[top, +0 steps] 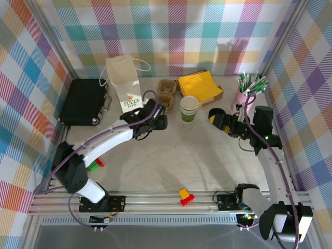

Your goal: Pack the takeout coffee

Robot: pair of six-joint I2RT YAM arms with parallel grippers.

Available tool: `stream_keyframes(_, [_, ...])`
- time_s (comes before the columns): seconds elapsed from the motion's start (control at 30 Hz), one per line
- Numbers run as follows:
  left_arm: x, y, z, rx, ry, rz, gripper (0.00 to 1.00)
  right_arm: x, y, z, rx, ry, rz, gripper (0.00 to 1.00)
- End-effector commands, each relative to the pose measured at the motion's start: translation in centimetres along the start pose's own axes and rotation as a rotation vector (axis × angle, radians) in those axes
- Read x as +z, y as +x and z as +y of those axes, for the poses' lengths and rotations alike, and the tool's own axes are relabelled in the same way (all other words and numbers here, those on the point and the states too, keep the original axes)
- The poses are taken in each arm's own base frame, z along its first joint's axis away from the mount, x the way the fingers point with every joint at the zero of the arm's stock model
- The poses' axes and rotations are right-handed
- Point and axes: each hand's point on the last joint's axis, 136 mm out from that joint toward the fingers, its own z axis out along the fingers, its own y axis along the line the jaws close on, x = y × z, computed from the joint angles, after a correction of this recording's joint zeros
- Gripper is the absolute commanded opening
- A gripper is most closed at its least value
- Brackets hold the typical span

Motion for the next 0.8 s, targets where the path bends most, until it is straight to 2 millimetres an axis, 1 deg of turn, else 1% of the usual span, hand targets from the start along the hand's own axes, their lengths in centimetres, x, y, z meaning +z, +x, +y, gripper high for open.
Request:
stream_keyframes(0.0, [1.5,-3.6,0.0,0.039,-0.061,-0.085,0.64,0.5,0.2,-0.9,-0.115,0.036,-0.060,0.97])
stream_keyframes(0.13, [5.0,-5.0,0.2,0.028,-0.113,-0.078,0.60,1.2,1.7,-4.0,-0.111,0.115,-0.075,0.96])
stream_keyframes(0.2, [6.3,-5.7,0.5,0.017,-0.131,-0.075,0.57,1.8,2.1,-4.5,-0.107,0.122,-0.084,0.96])
stream_keyframes(0.4, [9.4,-7.7,2.1,-0.018,-0.187,-0.081,0.55,3.8,4.1,-6.6,-0.191,0.210,-0.070,0.95])
stream_keyframes(0.47, [10.6,-8.2,2.7,-0.027,-0.201,-0.078,0.55,4.2,4.6,-6.9,-0.218,0.217,-0.071,0.95])
stream_keyframes(0.63, [13.0,-9.2,3.8,-0.039,-0.223,-0.075,0.55,4.6,5.1,-5.7,-0.288,0.201,-0.066,0.94])
stream_keyframes(0.77, [14.9,-9.6,4.4,-0.014,-0.236,-0.068,0.53,4.7,5.3,-5.7,-0.311,0.218,-0.065,0.94])
